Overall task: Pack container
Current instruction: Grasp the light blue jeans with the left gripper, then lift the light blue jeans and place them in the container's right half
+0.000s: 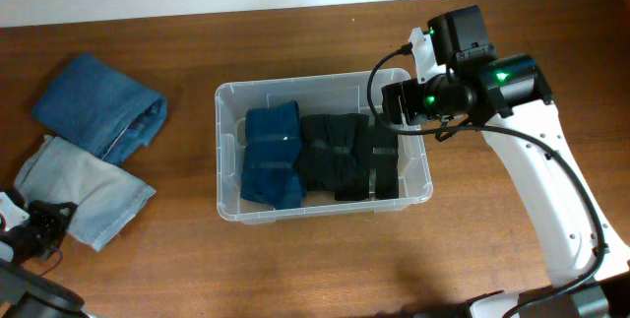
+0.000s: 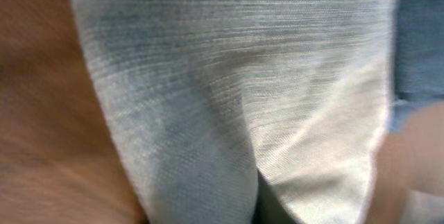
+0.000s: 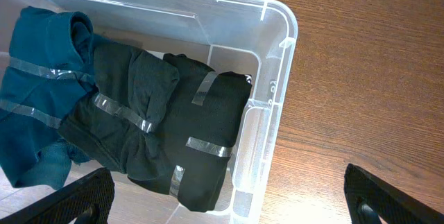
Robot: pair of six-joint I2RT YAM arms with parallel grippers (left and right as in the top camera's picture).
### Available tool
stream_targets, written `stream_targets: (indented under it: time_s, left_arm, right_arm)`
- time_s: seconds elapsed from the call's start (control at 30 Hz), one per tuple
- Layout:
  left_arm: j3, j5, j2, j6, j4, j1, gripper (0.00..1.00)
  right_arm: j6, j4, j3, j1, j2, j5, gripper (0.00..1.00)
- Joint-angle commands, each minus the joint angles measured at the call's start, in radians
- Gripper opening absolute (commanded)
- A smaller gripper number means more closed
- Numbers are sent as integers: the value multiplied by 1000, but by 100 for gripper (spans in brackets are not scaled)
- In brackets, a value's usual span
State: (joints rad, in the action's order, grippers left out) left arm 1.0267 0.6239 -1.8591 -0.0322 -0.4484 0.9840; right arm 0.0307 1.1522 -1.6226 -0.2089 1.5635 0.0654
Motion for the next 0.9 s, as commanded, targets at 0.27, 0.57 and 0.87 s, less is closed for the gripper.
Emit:
stream_targets:
  time_s: [0.27, 0.57, 0.87]
  left_arm:
    - [4, 421, 312, -195, -122, -45, 0]
    - [193, 345, 659, -297, -128, -453, 0]
    - [246, -213, 588, -337, -21, -1259, 1]
  right_arm:
    - [10, 2, 9, 8, -2, 4, 99]
    - [64, 28, -68, 81, -109, -164, 98]
    - [82, 127, -68, 294, -157, -102, 99]
